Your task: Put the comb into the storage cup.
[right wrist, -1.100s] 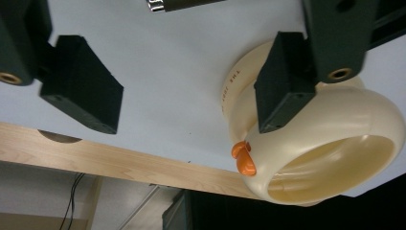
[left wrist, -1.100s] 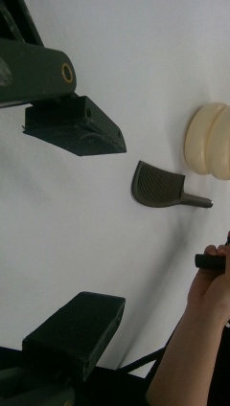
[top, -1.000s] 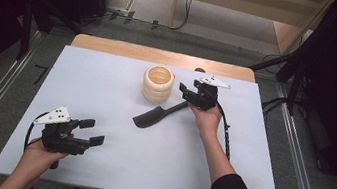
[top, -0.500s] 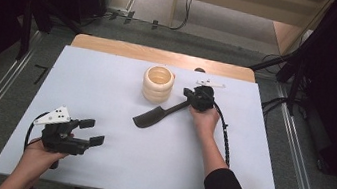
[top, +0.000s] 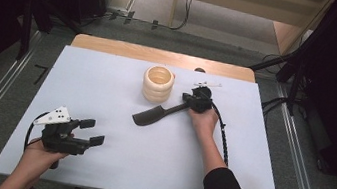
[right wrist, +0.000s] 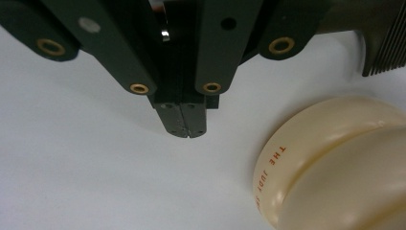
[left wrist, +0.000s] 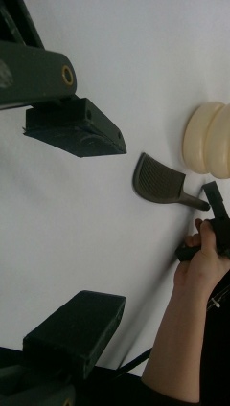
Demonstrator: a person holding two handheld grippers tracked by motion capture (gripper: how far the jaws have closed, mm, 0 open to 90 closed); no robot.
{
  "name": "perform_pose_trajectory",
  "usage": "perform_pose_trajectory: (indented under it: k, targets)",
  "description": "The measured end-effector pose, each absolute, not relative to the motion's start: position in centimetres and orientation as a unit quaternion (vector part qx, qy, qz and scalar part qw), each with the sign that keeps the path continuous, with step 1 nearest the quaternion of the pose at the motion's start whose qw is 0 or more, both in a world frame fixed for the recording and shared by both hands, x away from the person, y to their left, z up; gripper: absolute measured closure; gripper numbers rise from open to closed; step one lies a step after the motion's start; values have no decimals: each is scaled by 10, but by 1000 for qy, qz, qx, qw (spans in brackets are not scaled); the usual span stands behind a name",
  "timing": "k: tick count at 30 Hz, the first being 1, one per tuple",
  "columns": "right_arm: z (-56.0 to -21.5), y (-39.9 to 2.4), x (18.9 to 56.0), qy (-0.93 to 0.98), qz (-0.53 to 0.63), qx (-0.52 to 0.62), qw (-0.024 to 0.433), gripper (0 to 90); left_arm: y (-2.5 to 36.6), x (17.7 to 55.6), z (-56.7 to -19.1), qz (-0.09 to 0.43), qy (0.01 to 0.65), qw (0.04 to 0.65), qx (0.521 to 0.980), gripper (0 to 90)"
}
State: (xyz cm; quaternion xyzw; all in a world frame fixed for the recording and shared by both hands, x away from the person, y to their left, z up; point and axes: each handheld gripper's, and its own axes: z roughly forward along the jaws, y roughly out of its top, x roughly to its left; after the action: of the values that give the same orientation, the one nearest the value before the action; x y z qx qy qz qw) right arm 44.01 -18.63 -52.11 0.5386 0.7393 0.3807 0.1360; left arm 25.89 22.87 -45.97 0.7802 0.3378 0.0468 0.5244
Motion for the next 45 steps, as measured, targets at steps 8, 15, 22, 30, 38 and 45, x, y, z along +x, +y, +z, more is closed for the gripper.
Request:
perform_pose_trajectory:
  k: [8, 15, 22, 30, 38, 45]
  targets:
    - [-518, -189, 438, 756, 368, 526, 130, 876, 229, 259, -460, 46, 338, 525, 780, 250]
    - [-516, -189, 435, 771, 360, 512, 117, 877, 228, 259, -460, 46, 338, 525, 779, 250]
    - [-514, -188, 430, 785, 354, 498, 104, 877, 228, 259, -460, 46, 338, 526, 779, 251]
    - [-512, -187, 423, 797, 350, 483, 94, 876, 228, 259, -460, 46, 339, 526, 779, 250]
    - [-511, -189, 415, 806, 349, 471, 81, 876, 228, 259, -460, 47, 338, 525, 780, 250]
    - [-509, -193, 410, 822, 340, 453, 62, 877, 229, 260, -460, 47, 337, 525, 780, 251]
